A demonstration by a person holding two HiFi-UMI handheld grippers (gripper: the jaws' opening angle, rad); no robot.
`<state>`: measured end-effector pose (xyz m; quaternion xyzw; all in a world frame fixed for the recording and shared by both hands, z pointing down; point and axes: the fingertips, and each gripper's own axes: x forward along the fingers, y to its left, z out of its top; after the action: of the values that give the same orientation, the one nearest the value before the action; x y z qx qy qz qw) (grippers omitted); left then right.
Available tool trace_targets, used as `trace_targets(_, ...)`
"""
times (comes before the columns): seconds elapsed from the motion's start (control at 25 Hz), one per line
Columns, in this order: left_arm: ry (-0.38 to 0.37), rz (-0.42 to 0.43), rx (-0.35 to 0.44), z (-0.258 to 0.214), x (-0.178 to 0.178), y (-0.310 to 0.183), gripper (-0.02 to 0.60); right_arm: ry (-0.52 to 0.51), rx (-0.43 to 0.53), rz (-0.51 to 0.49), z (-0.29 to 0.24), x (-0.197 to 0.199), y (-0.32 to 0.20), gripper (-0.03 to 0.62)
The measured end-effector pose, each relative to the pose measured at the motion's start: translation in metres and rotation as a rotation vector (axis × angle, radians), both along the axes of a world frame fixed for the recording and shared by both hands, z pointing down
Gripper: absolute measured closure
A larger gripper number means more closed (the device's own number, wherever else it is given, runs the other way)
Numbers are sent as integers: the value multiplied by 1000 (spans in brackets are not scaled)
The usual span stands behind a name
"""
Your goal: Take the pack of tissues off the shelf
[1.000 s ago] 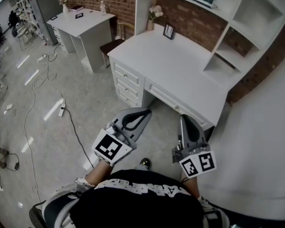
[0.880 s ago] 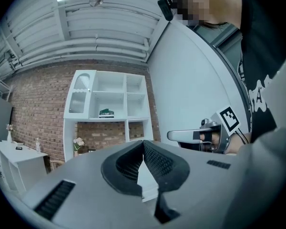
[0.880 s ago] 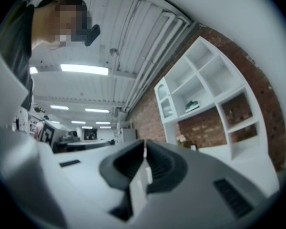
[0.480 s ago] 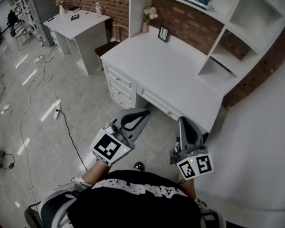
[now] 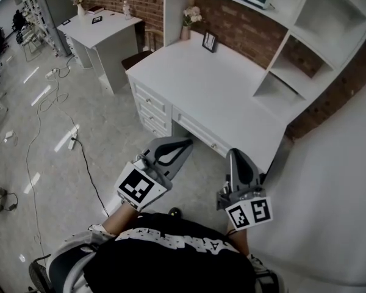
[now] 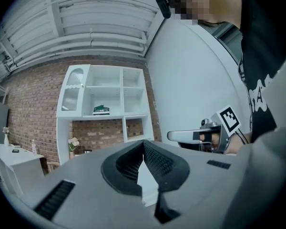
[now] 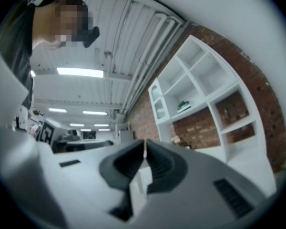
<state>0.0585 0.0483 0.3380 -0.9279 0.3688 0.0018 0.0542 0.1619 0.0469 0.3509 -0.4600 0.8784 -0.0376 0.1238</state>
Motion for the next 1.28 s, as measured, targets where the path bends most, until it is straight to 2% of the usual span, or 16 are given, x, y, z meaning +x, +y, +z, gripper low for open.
trace_targets(0.4,-27,24,1,-4,22,-10,548,-26,9,6,-2,16,-5,560)
trace_targets(0.76,-9,81,23,-10,40,-34,548,-18,26,70,-3,37,-19,560)
trace_targets(1.28,33,149,16,-6,42,-102,548,16,28,148,-5,39,-75,560)
